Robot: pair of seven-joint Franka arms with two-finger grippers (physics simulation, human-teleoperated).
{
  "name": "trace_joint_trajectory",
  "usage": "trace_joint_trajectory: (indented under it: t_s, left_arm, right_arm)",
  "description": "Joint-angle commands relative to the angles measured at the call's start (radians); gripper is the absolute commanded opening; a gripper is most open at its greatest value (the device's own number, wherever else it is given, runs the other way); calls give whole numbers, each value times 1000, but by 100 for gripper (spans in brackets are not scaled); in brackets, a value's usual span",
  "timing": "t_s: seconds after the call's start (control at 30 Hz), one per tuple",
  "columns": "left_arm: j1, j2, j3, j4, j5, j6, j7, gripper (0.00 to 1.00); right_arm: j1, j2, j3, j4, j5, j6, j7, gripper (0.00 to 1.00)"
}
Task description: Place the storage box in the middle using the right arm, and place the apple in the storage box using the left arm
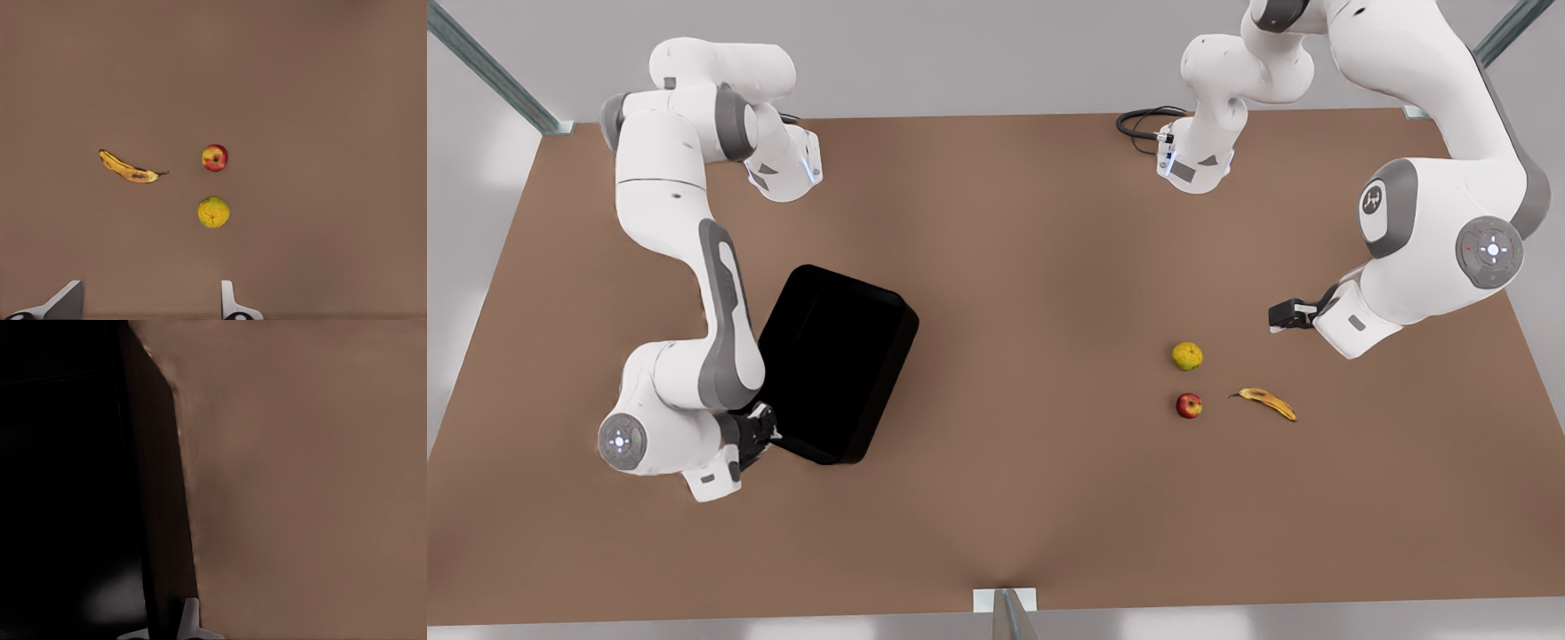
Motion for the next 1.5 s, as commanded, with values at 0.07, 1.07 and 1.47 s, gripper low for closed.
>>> trace_joint_trajectory:
  t_s: [0.07,1.07,1.47]
  left_arm:
    - [-2,11,0,-5,1,-5,-10,100]
    - [-75,328,-27,-414,-68,799,-38,100]
    - [-100,368,-32,-414,-69,806,-39,100]
  right_arm:
    - [91,19,35,-1,2,153,650,21]
    - [30,-67,-69,76,-10,-265,1121,100]
    - [28,-426,-272,111,-234,-764,936,100]
